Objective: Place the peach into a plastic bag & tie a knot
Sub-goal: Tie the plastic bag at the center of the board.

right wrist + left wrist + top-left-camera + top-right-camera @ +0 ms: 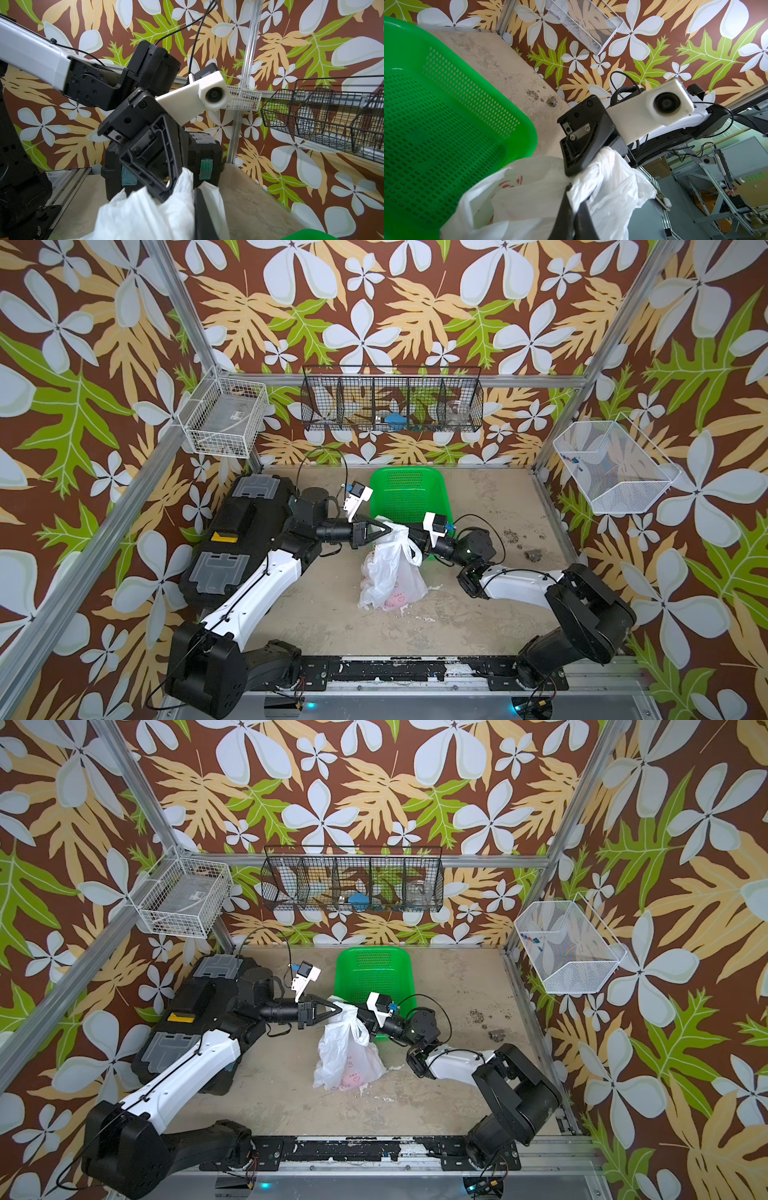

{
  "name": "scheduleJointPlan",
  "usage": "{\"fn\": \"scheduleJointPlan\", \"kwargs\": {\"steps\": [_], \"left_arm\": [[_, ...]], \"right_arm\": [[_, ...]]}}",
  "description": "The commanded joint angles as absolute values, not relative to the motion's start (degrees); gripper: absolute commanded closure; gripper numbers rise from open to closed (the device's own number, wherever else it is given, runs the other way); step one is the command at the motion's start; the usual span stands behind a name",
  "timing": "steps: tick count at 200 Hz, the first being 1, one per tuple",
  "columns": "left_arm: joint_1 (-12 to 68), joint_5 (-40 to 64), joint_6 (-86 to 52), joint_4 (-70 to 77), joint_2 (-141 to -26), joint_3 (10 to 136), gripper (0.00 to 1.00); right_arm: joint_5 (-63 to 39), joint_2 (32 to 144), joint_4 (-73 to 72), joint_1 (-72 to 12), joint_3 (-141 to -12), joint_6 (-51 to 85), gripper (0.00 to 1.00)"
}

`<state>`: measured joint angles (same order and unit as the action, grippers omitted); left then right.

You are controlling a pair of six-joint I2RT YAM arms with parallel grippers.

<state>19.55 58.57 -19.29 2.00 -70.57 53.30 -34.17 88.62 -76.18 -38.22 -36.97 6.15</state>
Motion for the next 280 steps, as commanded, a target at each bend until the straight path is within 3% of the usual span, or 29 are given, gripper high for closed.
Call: {"fn": "scheduleJointPlan", "kwargs": {"steps": [1, 45, 61, 73, 96, 145, 212, 254, 280], "left_arm": [[19.51, 59.35, -18.72, 4.48, -70.06, 53.18, 1.0], [18.86, 56.57, -19.14, 5.05, -70.02, 53.45, 1.0], [18.88, 55.15, -19.29, 5.36, -70.33, 53.44, 1.0], [18.82, 53.88, -19.08, 5.33, -70.57, 53.22, 1.0], [18.82, 52.26, -18.77, 5.53, -70.61, 52.65, 1.0], [18.81, 50.66, -19.06, 6.72, -71.05, 52.13, 1.0], [18.81, 50.95, -20.07, 8.74, -70.66, 51.06, 1.0], [18.81, 50.98, -20.3, 9.05, -70.73, 50.89, 1.0], [18.81, 50.52, -20.58, 9.6, -70.58, 50.39, 1.0]], "right_arm": [[-34.03, 86.73, -73.89, -38.0, -36.12, 6.9, 0.8], [-21.69, 73.61, -57.52, -37.55, -28.57, 9.83, 0.63], [-16.74, 66.3, -41.48, -37.57, -30.4, 16.58, 0.57], [-11.97, 61.82, -22.7, -37.41, -36.26, 25.13, 0.6], [-20.25, 61.2, 1.0, -37.4, -48.09, 33.67, 0.65], [-22.94, 66.65, 17.55, -43.99, -59.29, 39.97, 0.56], [-26.77, 72.87, 14.68, -45.13, -60.14, 42.11, 0.54], [-29.1, 74.44, 8.64, -45.01, -59.26, 46.4, 0.7], [-30.96, 75.76, 6.28, -45.01, -59.39, 48.64, 0.61]]}}
